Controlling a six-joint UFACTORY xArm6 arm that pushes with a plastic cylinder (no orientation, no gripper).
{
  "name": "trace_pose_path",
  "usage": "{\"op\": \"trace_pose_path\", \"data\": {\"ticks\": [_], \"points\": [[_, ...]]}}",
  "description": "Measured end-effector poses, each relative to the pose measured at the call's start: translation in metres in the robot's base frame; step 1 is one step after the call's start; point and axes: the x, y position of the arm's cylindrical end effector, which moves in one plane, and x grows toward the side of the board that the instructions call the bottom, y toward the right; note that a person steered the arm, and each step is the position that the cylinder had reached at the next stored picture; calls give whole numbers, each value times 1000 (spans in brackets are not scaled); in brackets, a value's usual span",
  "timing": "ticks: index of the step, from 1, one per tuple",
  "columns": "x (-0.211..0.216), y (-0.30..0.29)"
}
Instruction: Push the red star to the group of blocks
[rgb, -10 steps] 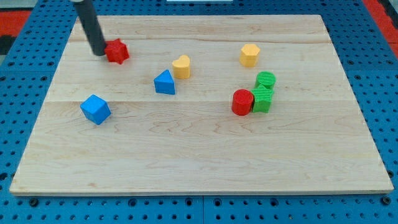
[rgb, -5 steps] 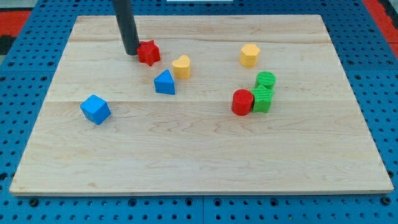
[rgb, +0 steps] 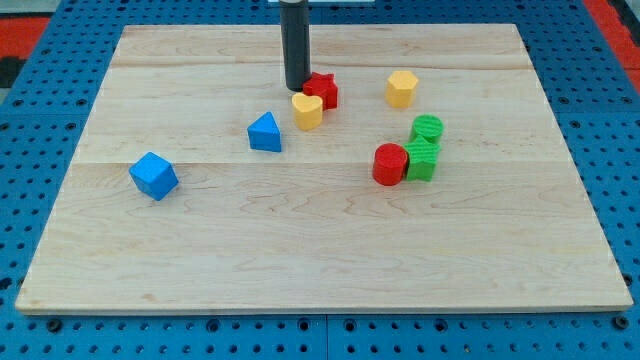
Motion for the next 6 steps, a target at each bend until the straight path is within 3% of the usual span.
{"op": "trace_pose_path", "data": {"ticks": [3,6], "points": [[6,63],[18,80]]}}
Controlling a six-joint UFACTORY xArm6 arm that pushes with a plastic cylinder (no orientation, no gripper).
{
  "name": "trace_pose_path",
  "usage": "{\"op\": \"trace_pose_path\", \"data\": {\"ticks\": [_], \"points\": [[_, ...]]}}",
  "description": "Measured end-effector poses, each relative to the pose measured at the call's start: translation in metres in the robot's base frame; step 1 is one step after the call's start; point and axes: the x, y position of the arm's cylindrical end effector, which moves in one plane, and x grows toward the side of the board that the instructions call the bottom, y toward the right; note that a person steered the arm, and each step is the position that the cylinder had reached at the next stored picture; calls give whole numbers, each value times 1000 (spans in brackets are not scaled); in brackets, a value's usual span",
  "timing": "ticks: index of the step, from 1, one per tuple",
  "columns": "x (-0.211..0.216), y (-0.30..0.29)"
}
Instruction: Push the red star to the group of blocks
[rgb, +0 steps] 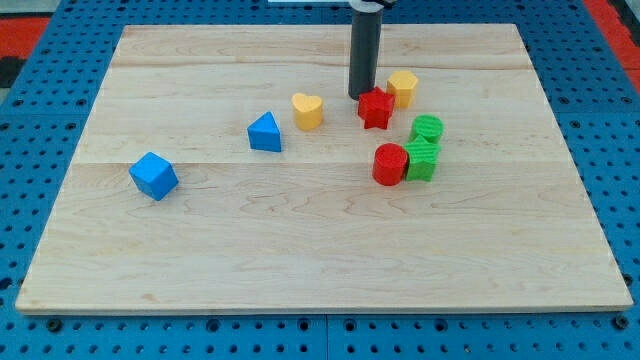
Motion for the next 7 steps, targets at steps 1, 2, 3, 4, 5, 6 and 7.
{"op": "trace_pose_path", "data": {"ticks": [1,2,3,4,5,6,7], "points": [[0,16],[1,22],[18,40],[22,40],[23,40],[33,40],[33,40]]}}
